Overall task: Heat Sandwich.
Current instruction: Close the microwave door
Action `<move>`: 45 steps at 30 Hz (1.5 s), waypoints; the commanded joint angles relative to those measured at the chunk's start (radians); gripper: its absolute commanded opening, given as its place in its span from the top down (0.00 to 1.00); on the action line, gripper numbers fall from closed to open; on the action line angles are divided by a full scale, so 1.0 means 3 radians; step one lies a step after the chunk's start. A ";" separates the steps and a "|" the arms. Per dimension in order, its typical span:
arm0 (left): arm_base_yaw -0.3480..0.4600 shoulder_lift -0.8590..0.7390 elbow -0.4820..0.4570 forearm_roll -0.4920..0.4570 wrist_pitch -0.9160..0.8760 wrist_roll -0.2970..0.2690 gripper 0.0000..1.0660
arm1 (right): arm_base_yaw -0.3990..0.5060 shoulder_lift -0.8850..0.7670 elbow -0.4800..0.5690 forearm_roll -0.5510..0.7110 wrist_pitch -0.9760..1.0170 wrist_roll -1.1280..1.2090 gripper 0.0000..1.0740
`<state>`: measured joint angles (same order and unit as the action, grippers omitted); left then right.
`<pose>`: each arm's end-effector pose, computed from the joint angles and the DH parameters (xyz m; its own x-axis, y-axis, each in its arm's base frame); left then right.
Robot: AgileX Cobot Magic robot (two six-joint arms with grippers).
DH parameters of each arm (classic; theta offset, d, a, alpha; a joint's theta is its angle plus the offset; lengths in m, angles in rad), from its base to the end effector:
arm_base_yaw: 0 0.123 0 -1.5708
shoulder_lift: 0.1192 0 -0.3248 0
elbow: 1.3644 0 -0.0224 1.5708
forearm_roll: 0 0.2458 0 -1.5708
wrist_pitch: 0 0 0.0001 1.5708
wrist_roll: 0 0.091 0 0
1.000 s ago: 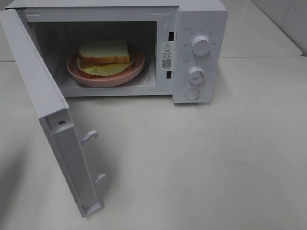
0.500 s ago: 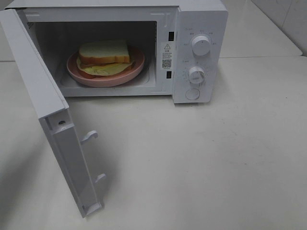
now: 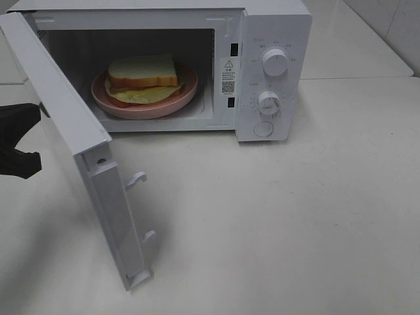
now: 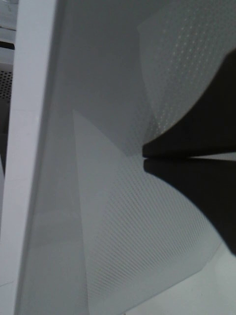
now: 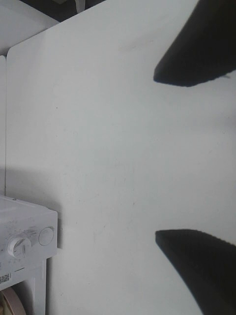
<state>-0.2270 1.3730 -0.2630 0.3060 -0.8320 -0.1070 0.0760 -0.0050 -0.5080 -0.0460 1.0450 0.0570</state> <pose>0.1984 -0.0666 0.2297 -0.1621 0.1399 -0.9768 0.4504 0.8913 0.0529 -0.0500 -0.0074 0.2781 -0.4297 0.0012 -0.9030 -0.0255 0.9996 0.0135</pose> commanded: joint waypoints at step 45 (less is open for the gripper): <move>-0.1797 0.1483 -0.1873 -0.2950 0.0080 0.1817 1.00 | -0.0027 -0.0087 0.0007 0.0010 -0.0033 -0.0017 0.29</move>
<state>-0.7610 1.8110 -0.7950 -0.5520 -0.8290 0.4190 0.0760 -0.0050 -0.5080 -0.0460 1.0450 0.0570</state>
